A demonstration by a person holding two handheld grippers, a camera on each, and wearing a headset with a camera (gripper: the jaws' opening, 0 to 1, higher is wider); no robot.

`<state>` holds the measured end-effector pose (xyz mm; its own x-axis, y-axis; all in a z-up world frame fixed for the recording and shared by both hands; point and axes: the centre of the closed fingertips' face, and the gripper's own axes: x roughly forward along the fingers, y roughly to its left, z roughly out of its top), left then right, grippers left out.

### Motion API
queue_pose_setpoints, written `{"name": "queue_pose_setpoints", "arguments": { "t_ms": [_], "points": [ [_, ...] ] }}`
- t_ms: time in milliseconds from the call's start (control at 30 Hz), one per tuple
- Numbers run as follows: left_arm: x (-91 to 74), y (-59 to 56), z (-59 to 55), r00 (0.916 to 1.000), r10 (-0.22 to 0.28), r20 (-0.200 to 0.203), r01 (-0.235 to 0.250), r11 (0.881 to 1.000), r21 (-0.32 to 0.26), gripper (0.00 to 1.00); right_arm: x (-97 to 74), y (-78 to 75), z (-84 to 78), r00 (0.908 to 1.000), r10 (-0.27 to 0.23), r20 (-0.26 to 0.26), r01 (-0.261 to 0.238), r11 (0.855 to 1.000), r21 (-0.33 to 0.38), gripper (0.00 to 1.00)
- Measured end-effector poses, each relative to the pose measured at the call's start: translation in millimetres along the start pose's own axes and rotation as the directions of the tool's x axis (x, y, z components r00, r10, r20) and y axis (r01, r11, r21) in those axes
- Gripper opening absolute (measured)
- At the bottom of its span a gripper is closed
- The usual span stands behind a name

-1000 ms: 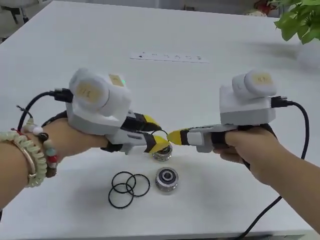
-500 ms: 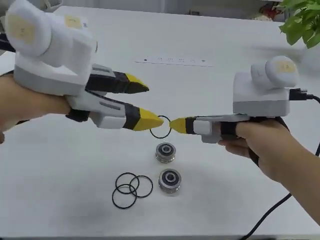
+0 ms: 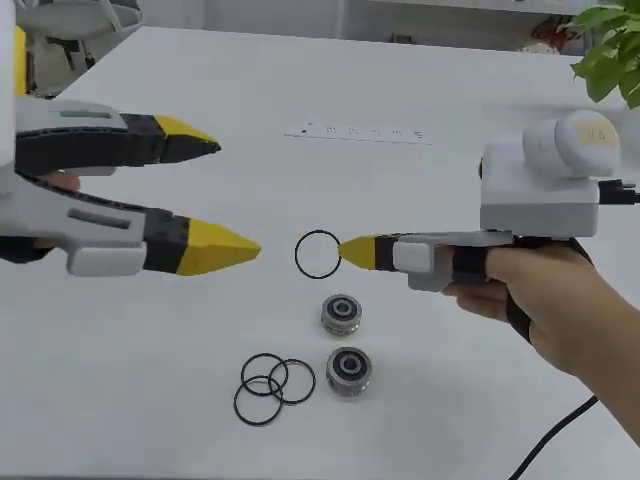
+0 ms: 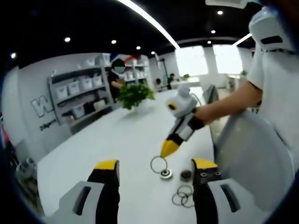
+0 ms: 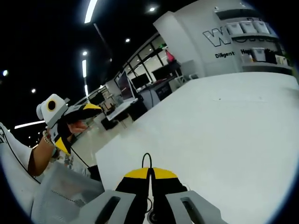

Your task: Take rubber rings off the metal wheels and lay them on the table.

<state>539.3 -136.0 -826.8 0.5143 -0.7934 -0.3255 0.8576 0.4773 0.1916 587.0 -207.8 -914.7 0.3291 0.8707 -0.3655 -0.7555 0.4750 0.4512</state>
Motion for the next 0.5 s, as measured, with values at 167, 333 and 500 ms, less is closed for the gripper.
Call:
{"name": "queue_pose_setpoints", "arguments": {
  "t_ms": [167,333,500],
  "points": [
    [-16.8,-2.3,-2.4,0.9994,0.034,0.011,-0.034,0.999,0.004,0.69,3.4,11.4,-1.8,0.9989,0.045,-0.013,-0.045,0.999,-0.011,0.0],
    [-26.0,-9.5,-15.8,0.9985,0.055,0.002,-0.055,0.998,-0.011,0.77,6.2,16.7,-8.1,0.9971,0.062,-0.044,-0.063,0.998,-0.023,0.0],
    [-32.0,-15.4,-30.0,0.9966,0.079,0.022,-0.076,0.991,-0.109,0.79,9.3,24.0,-16.7,0.9923,0.092,-0.083,-0.094,0.995,-0.026,0.0]
  ]
}}
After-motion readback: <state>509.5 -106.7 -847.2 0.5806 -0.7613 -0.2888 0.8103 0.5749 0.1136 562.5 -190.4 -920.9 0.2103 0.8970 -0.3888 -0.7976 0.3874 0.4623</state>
